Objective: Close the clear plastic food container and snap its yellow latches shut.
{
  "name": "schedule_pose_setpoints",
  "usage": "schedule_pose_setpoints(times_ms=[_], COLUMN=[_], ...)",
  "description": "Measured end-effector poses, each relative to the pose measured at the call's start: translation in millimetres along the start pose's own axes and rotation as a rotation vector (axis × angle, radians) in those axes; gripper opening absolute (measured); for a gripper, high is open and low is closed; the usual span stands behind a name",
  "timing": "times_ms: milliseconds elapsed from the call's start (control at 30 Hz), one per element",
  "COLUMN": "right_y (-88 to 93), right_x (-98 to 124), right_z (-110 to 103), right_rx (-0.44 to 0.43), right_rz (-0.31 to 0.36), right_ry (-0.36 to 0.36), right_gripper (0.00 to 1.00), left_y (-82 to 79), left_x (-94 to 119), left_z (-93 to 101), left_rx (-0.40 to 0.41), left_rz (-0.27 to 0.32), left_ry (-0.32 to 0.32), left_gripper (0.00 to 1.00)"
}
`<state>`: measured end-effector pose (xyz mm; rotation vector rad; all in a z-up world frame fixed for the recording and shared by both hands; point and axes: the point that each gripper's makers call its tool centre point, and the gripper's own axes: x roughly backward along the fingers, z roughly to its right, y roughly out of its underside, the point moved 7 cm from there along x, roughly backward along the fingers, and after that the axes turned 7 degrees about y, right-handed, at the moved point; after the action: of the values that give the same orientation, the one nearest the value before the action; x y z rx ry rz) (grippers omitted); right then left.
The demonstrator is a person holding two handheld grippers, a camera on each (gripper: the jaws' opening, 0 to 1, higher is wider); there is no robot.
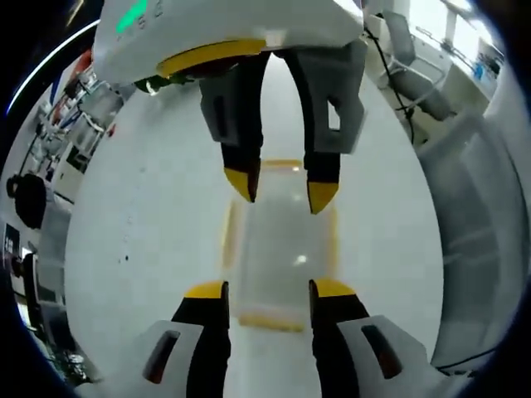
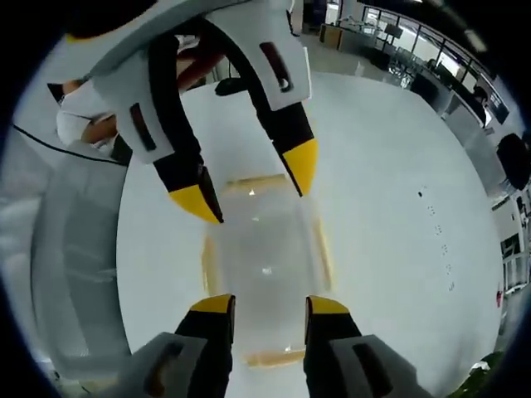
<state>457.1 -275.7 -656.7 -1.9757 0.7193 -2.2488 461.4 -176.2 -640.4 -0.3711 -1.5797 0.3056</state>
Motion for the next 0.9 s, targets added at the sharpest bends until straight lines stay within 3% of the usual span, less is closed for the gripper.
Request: schedule_pose_setpoints(times_ms=[200,333,900], right_y=[-3.5,-4.7,-4.3], right_x=[-3,-5,-7], right_z=[1,1,11], right_rx=[-0.014,-0.008,-0.013], right_rz=[0.045,0.067,0.075], right_ry=[-0.004,-0.012,0.017], right_gripper=[0.31,0.30,0.29], left_y=[-6.9,-9.7,-8.5], left_x=[-3,-6,-19], left_z=[0.1,1.5,8.9], left_rx=[0.012,0.002,0.011], left_rz=[0.039,0.035,0.029], left_ry=[0.005,0.010,0.011], left_gripper=[0.36,0.36,0.36])
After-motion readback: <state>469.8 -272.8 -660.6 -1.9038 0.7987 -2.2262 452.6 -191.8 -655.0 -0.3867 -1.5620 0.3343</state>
